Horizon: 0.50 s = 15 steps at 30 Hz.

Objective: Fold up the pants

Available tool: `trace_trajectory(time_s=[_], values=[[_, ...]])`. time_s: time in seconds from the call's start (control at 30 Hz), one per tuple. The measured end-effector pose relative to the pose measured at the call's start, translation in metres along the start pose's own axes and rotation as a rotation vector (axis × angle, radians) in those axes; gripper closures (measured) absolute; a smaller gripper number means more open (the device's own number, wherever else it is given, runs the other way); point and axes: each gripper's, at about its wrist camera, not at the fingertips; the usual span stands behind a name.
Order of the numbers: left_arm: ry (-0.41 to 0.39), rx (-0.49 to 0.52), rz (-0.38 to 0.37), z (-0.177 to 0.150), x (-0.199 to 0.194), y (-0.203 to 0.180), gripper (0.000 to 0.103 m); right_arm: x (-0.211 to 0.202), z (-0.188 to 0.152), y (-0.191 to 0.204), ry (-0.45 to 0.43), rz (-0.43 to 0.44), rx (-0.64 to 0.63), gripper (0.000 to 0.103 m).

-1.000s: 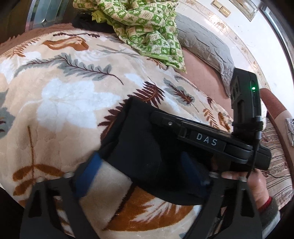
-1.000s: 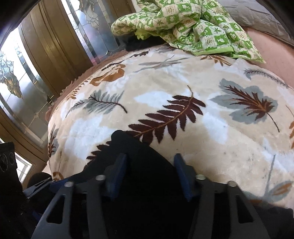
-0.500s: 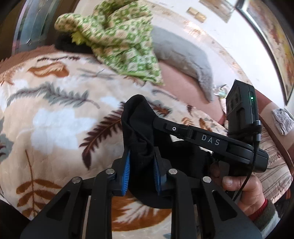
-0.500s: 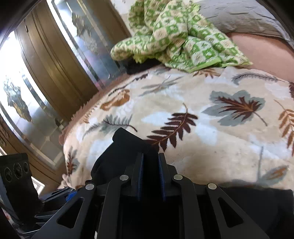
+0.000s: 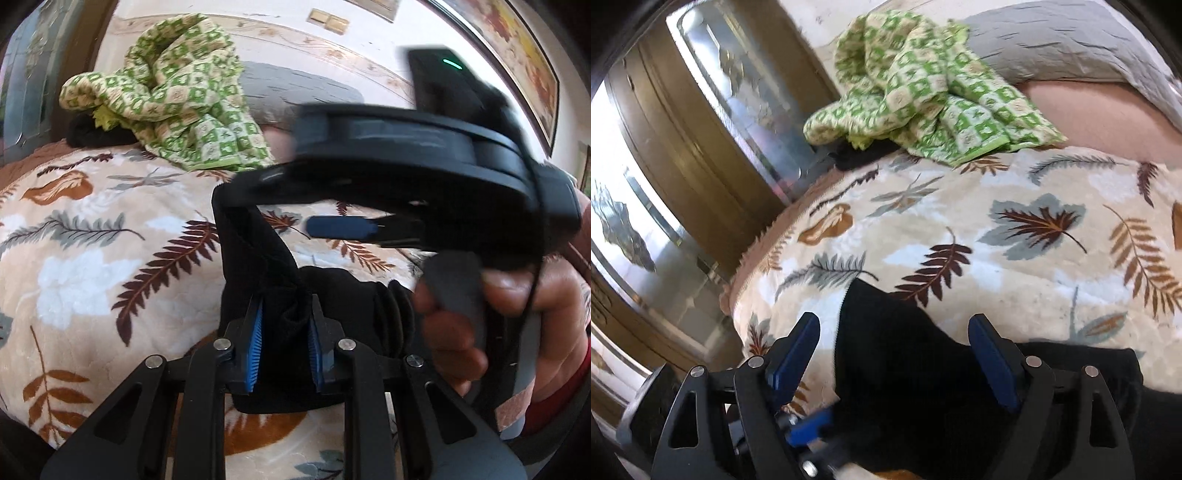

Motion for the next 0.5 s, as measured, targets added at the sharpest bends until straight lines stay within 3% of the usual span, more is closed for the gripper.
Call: trace_trajectory(time_s=[0.1, 0.13, 0.17, 0.2, 0.33, 0.5], values=[[-0.001, 0.020, -0.013, -0.001, -0.003, -0.008, 0.084, 0.018, -0.008, 0.006, 0.063, -0.071, -0.018, 0.022], [-0.001, 0.029, -0.015, -0.002, -0.005, -0.010, 0.084, 0.021, -0.012, 0.005, 0.065, -0.082, -0.022, 0.032], [0.001, 0.035, -0.018, -0.002, -0.005, -0.012, 0.088, 0.022, -0.016, 0.004, 0.064, -0.093, -0.027, 0.059], [0.004, 0.036, -0.027, -0.002, -0.006, -0.012, 0.088, 0.021, -0.019, 0.001, 0.055, -0.100, -0.022, 0.073], [-0.002, 0.042, -0.071, 0.003, -0.010, -0.021, 0.088, -0.004, -0.023, -0.012, -0.010, -0.066, 0.019, 0.081], [-0.017, 0.128, -0.126, 0.019, -0.014, -0.062, 0.088, -0.055, -0.021, -0.027, -0.110, -0.055, 0.040, 0.092]])
Point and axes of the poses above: each gripper's, at about its wrist camera, not at the fingertips, and x roughly the way its jaws point, y to its left, z to its top, and after that the axes turned 8 degrees about x, right-handed
